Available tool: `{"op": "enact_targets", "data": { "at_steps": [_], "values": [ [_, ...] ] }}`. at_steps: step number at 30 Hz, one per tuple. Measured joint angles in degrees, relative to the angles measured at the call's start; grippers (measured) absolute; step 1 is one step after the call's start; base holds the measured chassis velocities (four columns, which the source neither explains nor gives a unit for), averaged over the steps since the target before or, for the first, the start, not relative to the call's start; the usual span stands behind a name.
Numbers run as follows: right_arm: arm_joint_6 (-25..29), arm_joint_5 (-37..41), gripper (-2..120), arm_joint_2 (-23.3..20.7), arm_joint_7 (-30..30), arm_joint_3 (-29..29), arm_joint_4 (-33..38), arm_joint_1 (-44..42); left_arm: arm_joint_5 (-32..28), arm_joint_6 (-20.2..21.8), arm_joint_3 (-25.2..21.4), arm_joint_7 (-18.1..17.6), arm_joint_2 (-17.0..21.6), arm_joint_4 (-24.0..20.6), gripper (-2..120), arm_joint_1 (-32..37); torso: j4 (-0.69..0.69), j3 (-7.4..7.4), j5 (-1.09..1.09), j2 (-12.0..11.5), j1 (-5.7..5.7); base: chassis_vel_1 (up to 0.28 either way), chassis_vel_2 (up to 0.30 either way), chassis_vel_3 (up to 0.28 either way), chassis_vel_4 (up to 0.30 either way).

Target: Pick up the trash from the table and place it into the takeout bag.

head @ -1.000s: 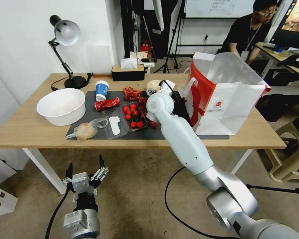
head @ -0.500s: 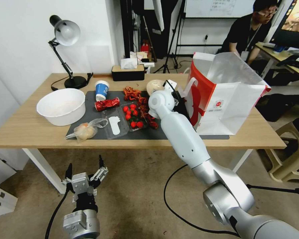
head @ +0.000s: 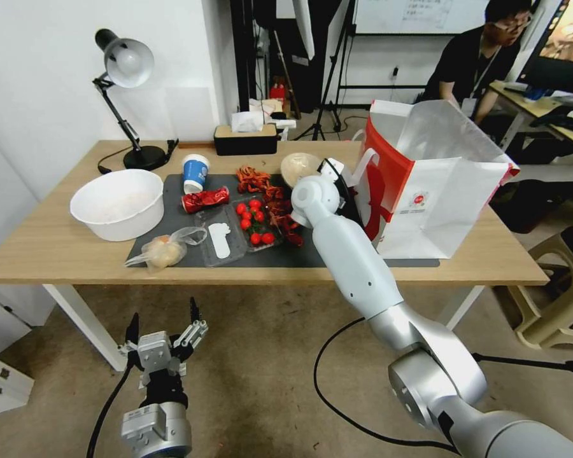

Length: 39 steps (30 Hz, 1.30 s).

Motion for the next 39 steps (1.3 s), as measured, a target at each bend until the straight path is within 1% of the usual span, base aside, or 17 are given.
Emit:
{"op": "enact_targets", "data": {
  "at_steps": [12, 15, 16, 18, 19, 20, 23, 24, 27, 28, 30, 31, 33, 34, 36, 38, 39],
  "values": [
    [0.1, 0.5, 100, 0.0, -0.7, 0.6, -1.1, 0.1, 0.2, 0.0, 0.2, 0.0, -0.2, 0.0, 100, 0.1, -0.01, 0.0, 0.0, 0.0, 0.0, 0.0, 0.0, 0.0, 0.0],
    [0.1, 0.9, 91, 0.0, -1.0, 0.6, -1.2, 0.2, 0.2, 0.0, 0.2, 0.0, -0.2, 0.0, 100, 0.1, 0.0, 0.0, 0.0, 0.0, 0.0, 0.0, 0.0, 0.0, 0.0],
    [0.1, 0.9, 91, 0.0, -1.0, 0.6, -1.2, 0.2, 0.2, 0.0, 0.2, 0.0, -0.2, 0.0, 100, 0.1, 0.0, 0.0, 0.0, 0.0, 0.0, 0.0, 0.0, 0.0, 0.0],
    [-0.1, 2.3, 82, 0.0, -1.3, 0.5, -1.0, 0.2, 0.2, -0.1, 0.2, -0.1, -0.2, 0.0, 100, 0.2, 0.0, 0.0, 0.0, 0.0, 0.0, 0.0, 0.0, 0.0, 0.0],
    [-0.1, 2.6, 79, 0.0, -1.4, 0.5, -1.0, 0.1, 0.2, -0.1, 0.2, -0.1, -0.2, 0.0, 100, 0.3, 0.0, 0.0, 0.0, 0.0, 0.0, 0.0, 0.0, 0.0, 0.0],
    [-0.1, 2.6, 79, 0.0, -1.4, 0.5, -1.0, 0.1, 0.2, -0.1, 0.2, -0.1, -0.2, 0.0, 100, 0.3, 0.0, 0.0, 0.0, 0.0, 0.0, 0.0, 0.0, 0.0, 0.0],
    [-0.3, 3.4, 65, 0.0, -2.1, 0.4, -1.0, 0.0, -0.1, -0.2, 0.4, -0.2, -0.2, -0.1, 100, 0.4, 0.0, -0.01, -0.01, 0.0, -0.01, 0.0, 0.0, 0.0, 0.0],
    [-0.3, 3.4, 65, 0.0, -2.1, 0.4, -1.0, 0.0, -0.1, -0.2, 0.4, -0.2, -0.2, -0.1, 100, 0.4, 0.0, -0.01, -0.01, 0.0, -0.01, 0.0, 0.0, 0.0, 0.0],
    [-0.3, 3.5, 49, 0.0, -2.5, 0.2, -0.9, -0.1, -0.1, -0.3, 0.5, -0.3, -0.4, -0.1, 100, 0.4, 0.03, -0.02, 0.0, 0.0, -0.01, 0.0, 0.0, 0.0, 0.0],
    [-0.3, 3.5, 49, 0.0, -2.5, 0.2, -0.9, -0.1, -0.1, -0.3, 0.5, -0.3, -0.4, -0.1, 100, 0.4, 0.03, -0.02, 0.0, 0.0, -0.01, 0.0, 0.0, 0.0, 0.0],
    [-0.3, 3.5, 40, 0.1, -2.7, 0.2, -0.8, -0.1, -0.1, -0.3, 0.5, -0.3, -0.4, -0.2, 100, 0.3, 0.04, -0.02, 0.0, 0.0, -0.01, 0.0, 0.0, 0.0, 0.0],
    [-0.3, 3.5, 40, 0.1, -2.7, 0.2, -0.8, -0.1, -0.1, -0.3, 0.5, -0.3, -0.4, -0.2, 100, 0.3, 0.04, -0.02, 0.0, 0.0, -0.01, 0.0, 0.0, 0.0, 0.0],
    [-0.3, 3.5, 34, 0.0, -2.9, 0.1, -0.6, -0.2, 0.0, -0.3, 0.4, -0.3, -0.4, -0.2, 100, 0.3, 0.01, -0.01, 0.0, 0.0, -0.01, 0.0, 0.0, 0.0, 0.0],
    [-0.3, 3.5, 34, 0.0, -2.9, 0.1, -0.6, -0.2, 0.0, -0.3, 0.4, -0.3, -0.4, -0.2, 100, 0.3, 0.01, -0.01, 0.0, 0.0, -0.01, 0.0, 0.0, 0.0, 0.0],
    [-0.2, 3.5, 24, 0.0, -3.1, 0.0, 0.1, -0.5, 0.0, -0.3, 0.4, -0.3, -0.4, -0.2, 100, 0.3, -0.02, 0.0, 0.0, 0.0, 0.0, 0.0, 0.0, 0.0, 0.0],
    [0.0, 3.5, 17, -0.1, -3.6, -0.7, 1.5, -1.0, 0.2, -0.3, 0.4, -0.3, -0.5, -0.2, 100, 0.3, -0.05, 0.01, -0.01, 0.0, 0.0, 0.0, 0.0, 0.0, 0.0],
    [0.0, 3.5, 17, -0.1, -3.6, -0.7, 1.5, -1.0, 0.2, -0.3, 0.4, -0.3, -0.5, -0.2, 100, 0.3, -0.05, 0.01, -0.01, 0.0, 0.0, 0.0, 0.0, 0.0, 0.0]
  ]
}}
